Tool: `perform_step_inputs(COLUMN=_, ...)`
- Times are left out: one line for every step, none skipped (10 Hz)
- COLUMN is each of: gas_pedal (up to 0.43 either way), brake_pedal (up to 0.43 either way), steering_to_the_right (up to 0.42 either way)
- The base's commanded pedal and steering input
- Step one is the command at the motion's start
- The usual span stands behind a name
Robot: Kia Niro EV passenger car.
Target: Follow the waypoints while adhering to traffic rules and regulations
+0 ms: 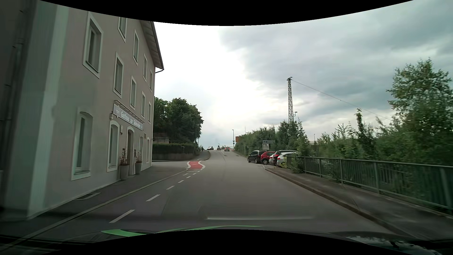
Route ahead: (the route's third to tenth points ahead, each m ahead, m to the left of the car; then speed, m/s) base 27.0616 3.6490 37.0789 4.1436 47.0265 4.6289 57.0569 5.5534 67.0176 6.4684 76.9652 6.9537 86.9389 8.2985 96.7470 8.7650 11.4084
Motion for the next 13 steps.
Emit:
perform_step_inputs(gas_pedal=0.087, brake_pedal=0.0, steering_to_the_right=-0.006)
perform_step_inputs(gas_pedal=0.087, brake_pedal=0.0, steering_to_the_right=-0.008)
perform_step_inputs(gas_pedal=0.087, brake_pedal=0.0, steering_to_the_right=-0.009)
perform_step_inputs(gas_pedal=0.087, brake_pedal=0.0, steering_to_the_right=-0.008)
perform_step_inputs(gas_pedal=0.087, brake_pedal=0.0, steering_to_the_right=-0.009)
perform_step_inputs(gas_pedal=0.079, brake_pedal=0.0, steering_to_the_right=-0.009)
perform_step_inputs(gas_pedal=0.079, brake_pedal=0.0, steering_to_the_right=-0.009)
perform_step_inputs(gas_pedal=0.079, brake_pedal=0.0, steering_to_the_right=-0.009)
perform_step_inputs(gas_pedal=0.079, brake_pedal=0.0, steering_to_the_right=-0.01)
perform_step_inputs(gas_pedal=0.079, brake_pedal=0.0, steering_to_the_right=-0.013)
perform_step_inputs(gas_pedal=0.079, brake_pedal=0.0, steering_to_the_right=-0.014)
perform_step_inputs(gas_pedal=0.079, brake_pedal=0.0, steering_to_the_right=-0.014)
perform_step_inputs(gas_pedal=0.079, brake_pedal=0.0, steering_to_the_right=-0.014)
